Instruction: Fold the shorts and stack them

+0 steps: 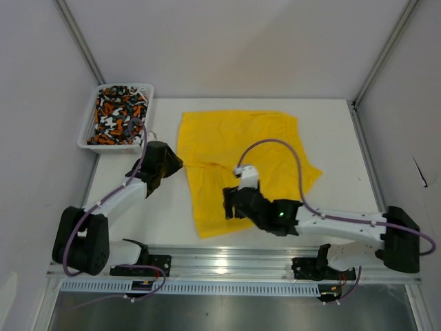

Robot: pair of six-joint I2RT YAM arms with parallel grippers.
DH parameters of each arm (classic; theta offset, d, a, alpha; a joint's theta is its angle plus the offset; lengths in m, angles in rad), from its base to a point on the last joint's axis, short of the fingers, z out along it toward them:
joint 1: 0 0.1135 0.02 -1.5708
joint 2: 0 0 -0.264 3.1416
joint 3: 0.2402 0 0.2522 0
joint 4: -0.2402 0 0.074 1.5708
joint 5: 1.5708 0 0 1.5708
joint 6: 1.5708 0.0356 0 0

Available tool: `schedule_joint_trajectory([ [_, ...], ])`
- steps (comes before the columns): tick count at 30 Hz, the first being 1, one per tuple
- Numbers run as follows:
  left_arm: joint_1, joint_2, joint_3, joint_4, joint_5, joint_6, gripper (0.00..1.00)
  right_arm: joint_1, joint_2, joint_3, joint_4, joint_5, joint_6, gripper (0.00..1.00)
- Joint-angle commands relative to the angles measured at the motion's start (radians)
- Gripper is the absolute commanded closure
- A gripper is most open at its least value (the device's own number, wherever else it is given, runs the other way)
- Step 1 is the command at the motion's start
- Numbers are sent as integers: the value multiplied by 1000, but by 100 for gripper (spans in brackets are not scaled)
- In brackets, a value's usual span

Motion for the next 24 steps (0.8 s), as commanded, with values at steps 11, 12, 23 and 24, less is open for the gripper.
schedule_joint_trajectory([
  [11,-385,-350,-105,-215,-23,145,19,-910,-530,-268,-246,-308,242,0],
  [12,-402,-366,-104,-255,-29,141,18,-1055,-501,-274,-222,-371,233,0],
  [23,-646,-450,-47,-484,-115,184,1,-1463,-217,-273,10,-665,190,1],
  [24,-655,-441,-41,-493,-117,187,1,-1463,-197,-268,38,-663,194,1],
])
